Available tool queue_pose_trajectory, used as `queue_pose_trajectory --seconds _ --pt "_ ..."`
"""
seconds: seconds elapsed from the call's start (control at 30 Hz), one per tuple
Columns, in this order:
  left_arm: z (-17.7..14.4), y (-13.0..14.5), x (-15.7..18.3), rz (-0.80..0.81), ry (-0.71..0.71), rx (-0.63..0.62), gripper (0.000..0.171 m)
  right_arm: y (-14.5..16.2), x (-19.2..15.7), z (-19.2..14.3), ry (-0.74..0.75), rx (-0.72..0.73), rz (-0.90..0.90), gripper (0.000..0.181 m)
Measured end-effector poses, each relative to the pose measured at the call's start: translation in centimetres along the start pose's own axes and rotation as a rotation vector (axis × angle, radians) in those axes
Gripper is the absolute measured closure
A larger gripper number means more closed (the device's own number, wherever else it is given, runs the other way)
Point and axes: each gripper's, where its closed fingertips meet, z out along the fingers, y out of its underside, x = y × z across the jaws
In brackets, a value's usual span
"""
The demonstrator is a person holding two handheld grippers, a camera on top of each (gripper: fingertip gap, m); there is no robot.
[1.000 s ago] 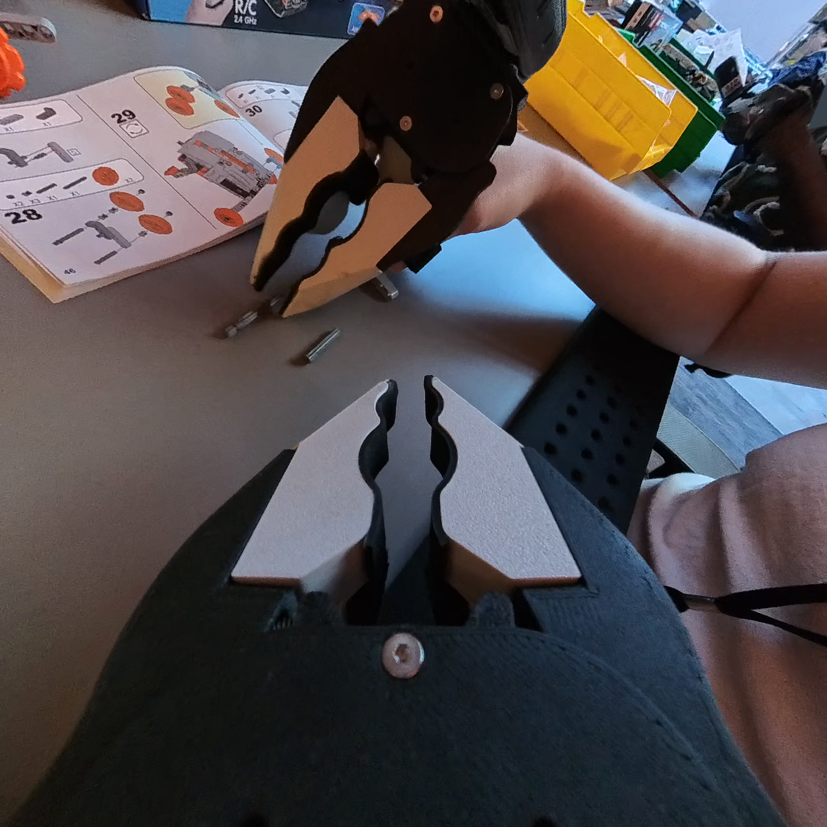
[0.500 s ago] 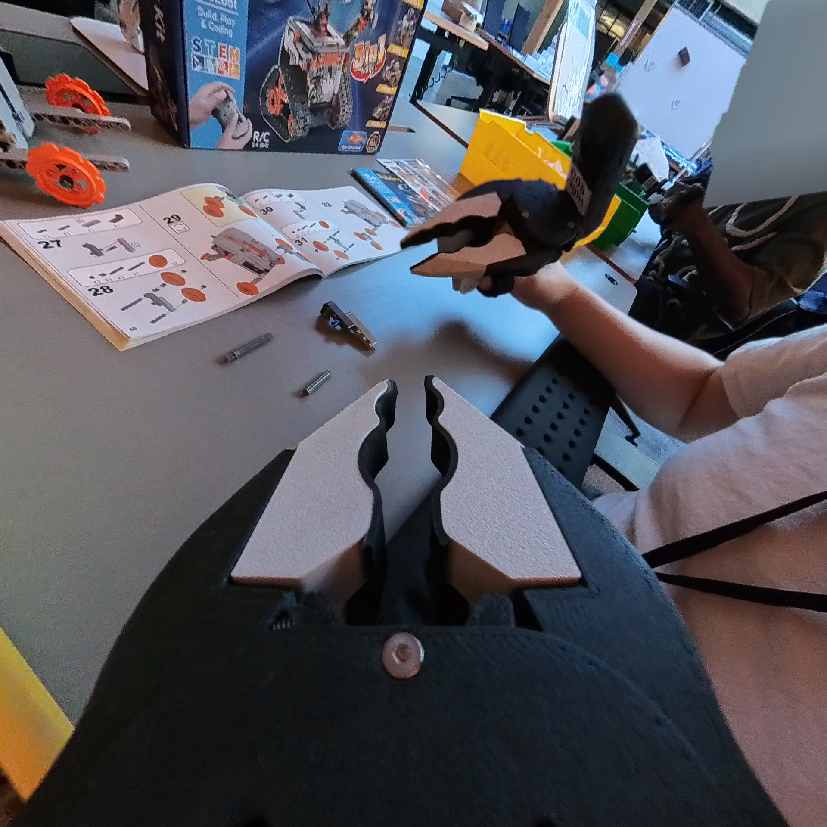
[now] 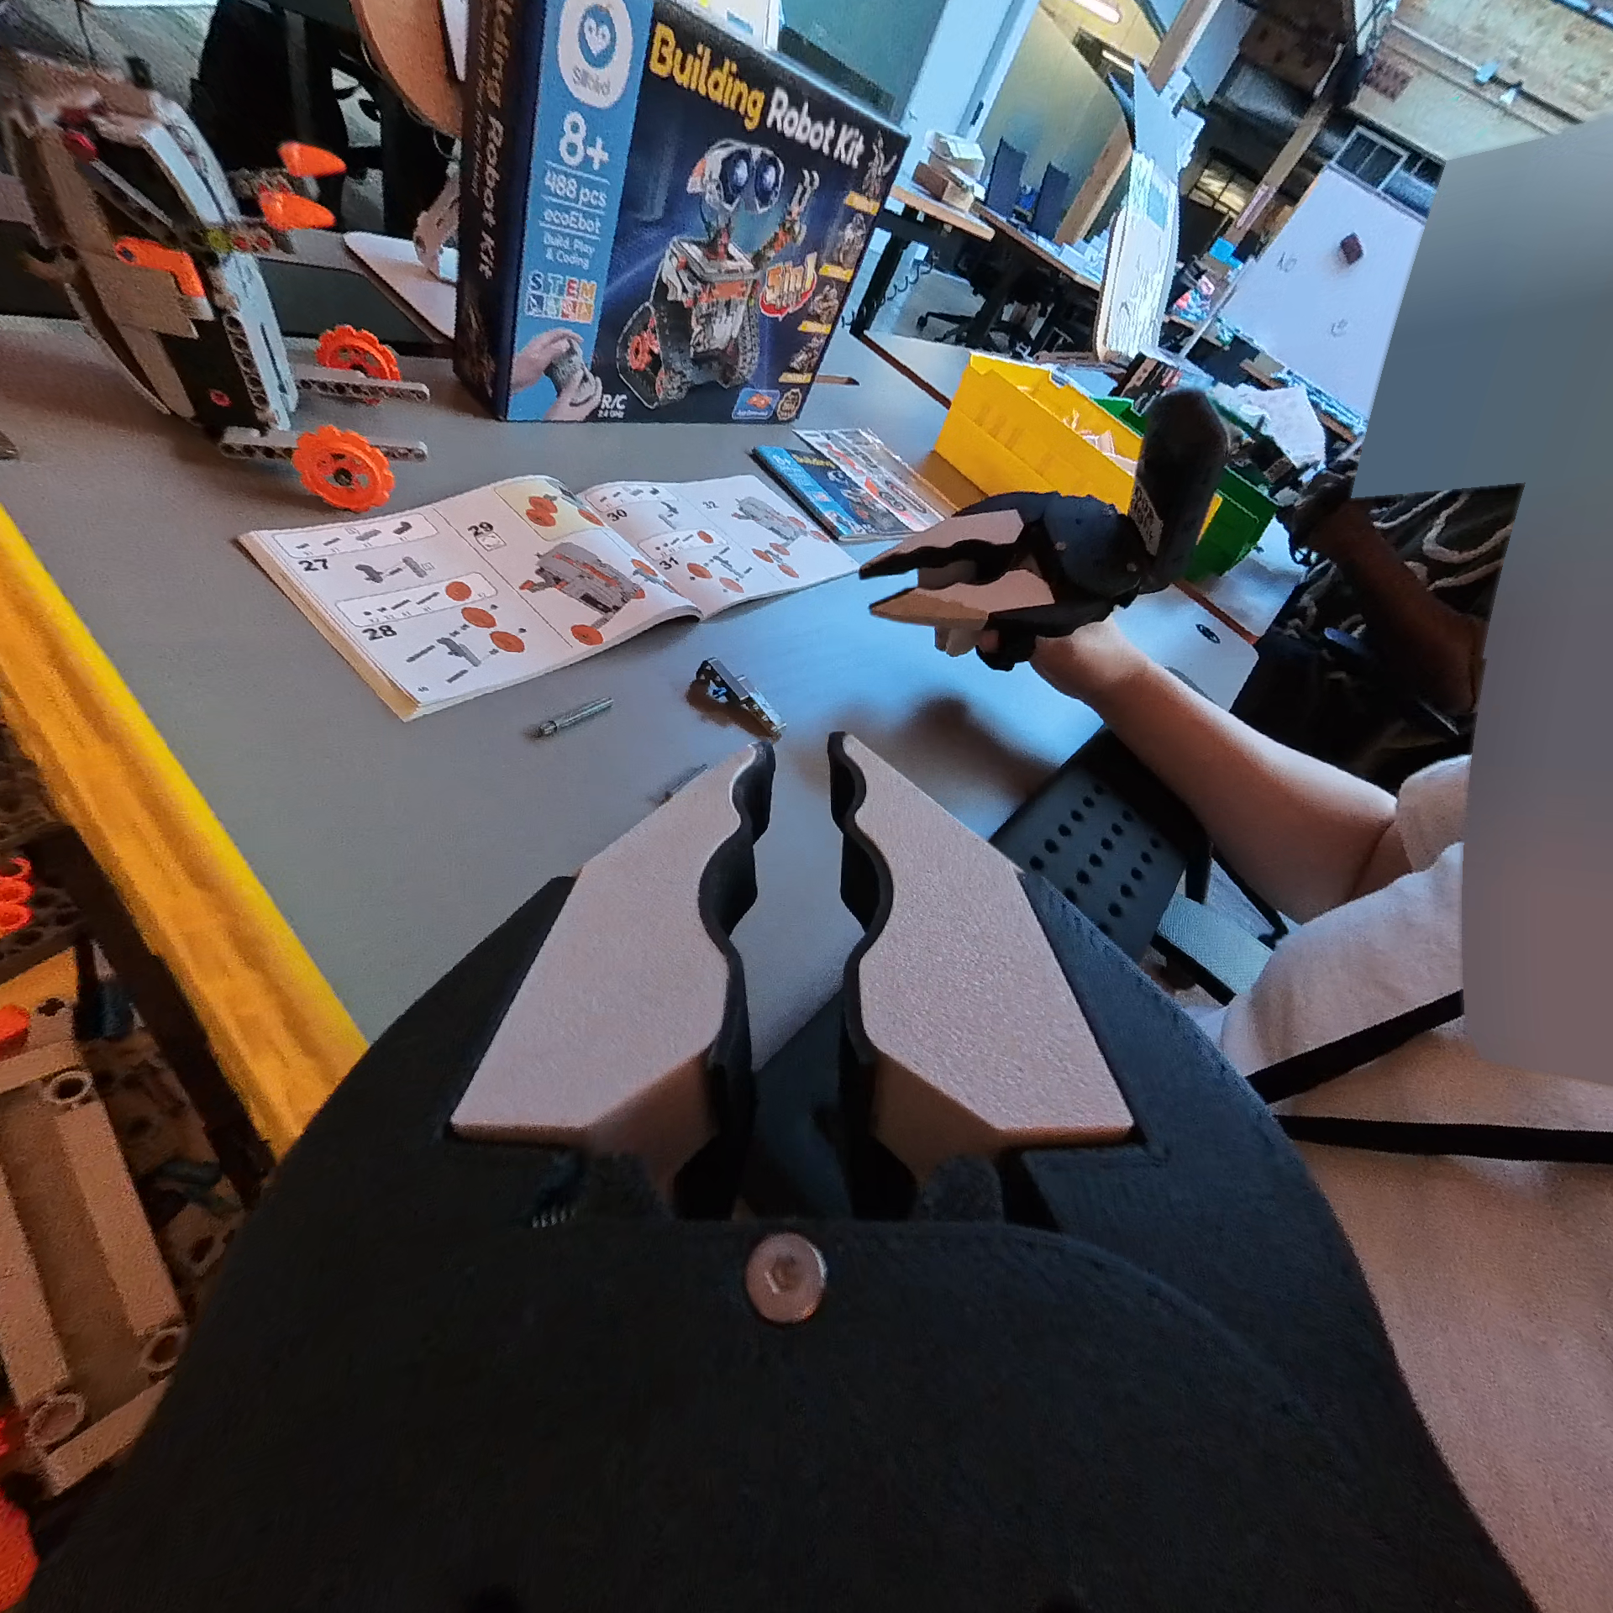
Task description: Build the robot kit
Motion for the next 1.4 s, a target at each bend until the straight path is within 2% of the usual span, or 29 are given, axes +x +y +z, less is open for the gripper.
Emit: queue_pose_trajectory --seconds 0.27,0.33,0.4,0.6,0.73,0.8,0.97,1.1,1.4 --pt "-2.6 -1.6 -2.0 0.047 -0.117 0.037 0.162 -0.2 0.9 -0.3 0.057 0.014 -0.029 0.161" --pt "-3.7 -2.1 -3.1 0.058 -0.174 0.043 0.161 0.0 0.9 -0.4 0.049 0.006 -0.027 0.174" --pt "-5.0 -2.5 -4.7 0.075 -0.249 0.042 0.160 0.1 0.9 -0.4 0.045 0.004 -0.027 0.181" --pt "-10.3 -4.0 -10.1 0.145 -0.531 0.028 0.156 0.5 0.8 -0.1 0.037 -0.031 -0.043 0.181" --pt "-14.0 -4.0 -14.3 0.184 -0.758 -0.046 0.150 0.3 0.8 0.1 0.044 -0.042 -0.077 0.181" --pt "-15.0 -3.7 -16.0 0.186 -0.813 -0.100 0.146 0.3 0.8 0.3 0.044 -0.048 -0.094 0.181" --pt "-13.2 -2.3 -18.9 0.140 -0.729 -0.273 0.141 0.2 1.4 0.5 0.097 -0.058 -0.155 0.181" --pt "-10.2 -2.1 -20.7 0.113 -0.607 -0.335 0.140 0.3 2.1 0.5 0.137 -0.064 -0.159 0.174" --pt "-6.0 -2.5 -24.4 0.134 -0.508 -0.446 0.144 0.4 3.1 0.0 0.184 -0.065 -0.165 0.171"
